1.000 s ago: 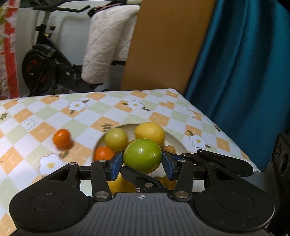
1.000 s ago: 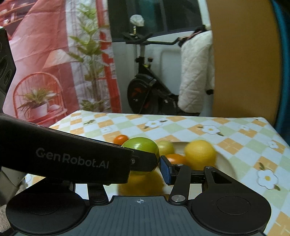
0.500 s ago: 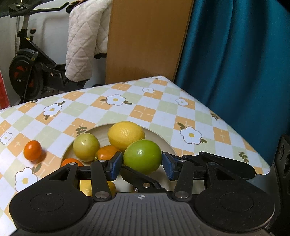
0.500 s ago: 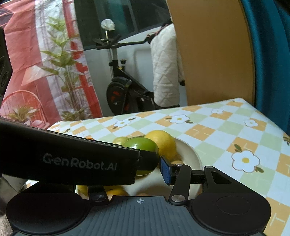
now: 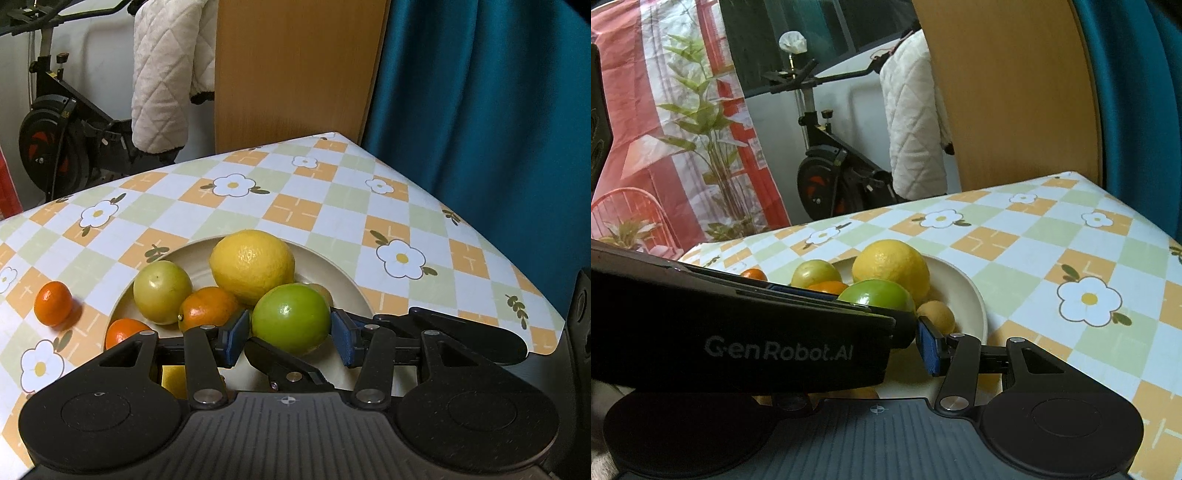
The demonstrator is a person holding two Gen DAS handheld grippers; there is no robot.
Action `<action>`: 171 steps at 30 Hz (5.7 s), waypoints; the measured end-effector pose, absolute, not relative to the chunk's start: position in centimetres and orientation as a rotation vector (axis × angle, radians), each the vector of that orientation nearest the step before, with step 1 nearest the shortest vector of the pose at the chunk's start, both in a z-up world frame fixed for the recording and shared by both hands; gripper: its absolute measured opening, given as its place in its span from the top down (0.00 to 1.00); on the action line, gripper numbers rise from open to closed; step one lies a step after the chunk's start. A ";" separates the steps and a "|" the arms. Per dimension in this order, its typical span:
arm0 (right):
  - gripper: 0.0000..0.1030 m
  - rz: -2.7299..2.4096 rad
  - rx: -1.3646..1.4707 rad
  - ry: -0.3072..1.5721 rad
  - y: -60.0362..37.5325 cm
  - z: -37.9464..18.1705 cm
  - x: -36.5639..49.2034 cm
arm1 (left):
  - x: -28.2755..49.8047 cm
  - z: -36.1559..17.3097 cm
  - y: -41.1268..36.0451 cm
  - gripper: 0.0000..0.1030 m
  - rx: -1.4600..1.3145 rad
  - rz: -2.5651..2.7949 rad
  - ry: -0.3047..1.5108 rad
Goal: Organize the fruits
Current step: 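Lower the green fruit onto the plate and open the left gripper, then lift the left gripper and move it to the small orange tangerine, then close the left gripper around the small orange tangerine, then carry the tangerine with the left gripper over the plate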
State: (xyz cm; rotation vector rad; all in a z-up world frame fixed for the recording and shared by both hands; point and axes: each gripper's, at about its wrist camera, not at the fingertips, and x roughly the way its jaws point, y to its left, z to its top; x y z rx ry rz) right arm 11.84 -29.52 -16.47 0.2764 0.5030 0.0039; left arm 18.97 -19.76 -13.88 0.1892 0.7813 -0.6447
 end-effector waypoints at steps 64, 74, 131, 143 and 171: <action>0.44 -0.044 0.186 0.370 -28.3 -16.1 10.2 | 17.1 -12.3 -11.6 0.32 -0.025 -0.404 0.666; 0.38 -0.054 0.179 0.370 -27.9 -15.7 9.9 | 18.7 -9.9 -7.2 0.32 -0.056 -0.353 0.634; 0.61 0.183 -0.216 0.783 -11.2 -13.7 29.0 | 32.3 -17.4 -1.6 0.51 -0.207 -0.615 0.812; 0.63 0.187 -0.229 0.797 -11.0 -13.7 29.0 | 31.8 -17.5 -1.7 0.65 -0.233 -0.644 0.816; 0.63 0.297 -0.093 0.790 -10.3 -13.8 18.7 | 21.6 -16.7 -0.6 0.65 -0.156 -0.591 0.837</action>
